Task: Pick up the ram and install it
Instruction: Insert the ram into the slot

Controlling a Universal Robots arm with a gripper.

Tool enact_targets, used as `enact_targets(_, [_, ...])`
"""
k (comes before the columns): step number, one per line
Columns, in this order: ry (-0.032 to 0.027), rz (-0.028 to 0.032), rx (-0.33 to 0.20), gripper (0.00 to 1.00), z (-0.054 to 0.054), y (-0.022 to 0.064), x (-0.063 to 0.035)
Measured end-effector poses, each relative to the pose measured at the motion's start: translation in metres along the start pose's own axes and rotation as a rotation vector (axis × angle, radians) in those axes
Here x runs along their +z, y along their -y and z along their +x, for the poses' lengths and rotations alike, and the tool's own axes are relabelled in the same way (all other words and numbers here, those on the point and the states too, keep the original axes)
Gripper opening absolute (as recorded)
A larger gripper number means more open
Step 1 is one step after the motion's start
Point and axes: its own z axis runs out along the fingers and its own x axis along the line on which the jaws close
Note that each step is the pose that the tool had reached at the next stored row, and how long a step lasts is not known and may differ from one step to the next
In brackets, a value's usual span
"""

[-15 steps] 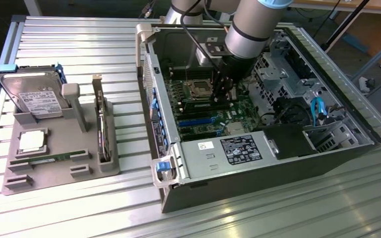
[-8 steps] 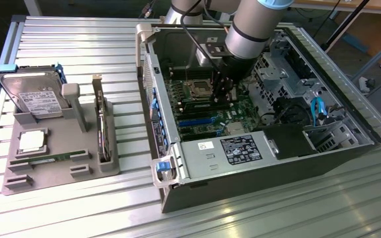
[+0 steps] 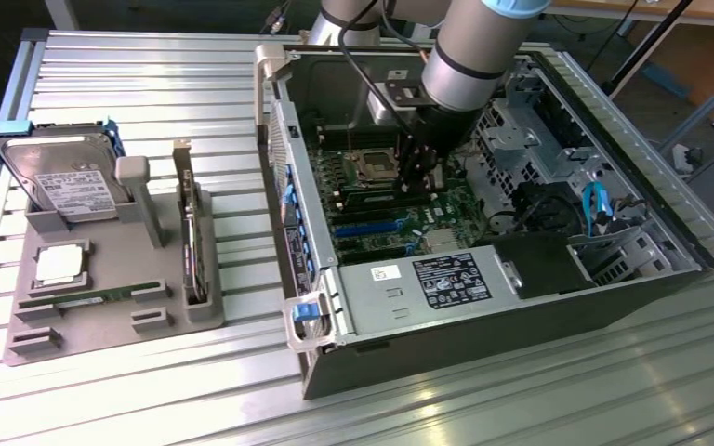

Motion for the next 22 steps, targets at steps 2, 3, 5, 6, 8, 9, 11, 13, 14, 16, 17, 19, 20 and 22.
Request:
enact_targets(2, [0.0001,0.0,0.0,0.13,0.0,0.0,0.0004])
enact_targets(3, [0.0001,0.0,0.0,0.13,0.0,0.0,0.0005])
enact_targets(5, [0.0001,0.0,0.0,0.13,0.0,0.0,0.0009])
enact_targets(6, [0.0,0.0,0.0,0.13,0.0,0.0,0.0011])
enact_targets(8, [0.0,0.0,0.0,0.13,0.0,0.0001,0.0018])
enact_targets(9, [0.0,0.0,0.0,0.13,0.0,0.0001,0.0022])
enact_targets(11, [0.0001,0.0,0.0,0.13,0.0,0.0001,0.0023])
enact_targets(13, [0.0001,0.0,0.0,0.13,0.0,0.0001,0.0023])
enact_targets(14, [0.0005,0.0005,0.0,0.13,0.0,0.0002,0.0024])
enact_targets(16, [0.0003,0.0001,0.0,0.27,0.0,0.0001,0.0024])
enact_targets(17, [0.0001,0.0,0.0,0.39,0.0,0.0001,0.0023])
enact_targets(19, [0.0001,0.0,0.0,0.51,0.0,0.0001,0.0023])
enact_targets(20, [0.0001,0.0001,0.0,0.57,0.0,0.0001,0.0023])
enact_targets(22, [0.0001,0.0,0.0,0.57,0.0,0.0001,0.0023])
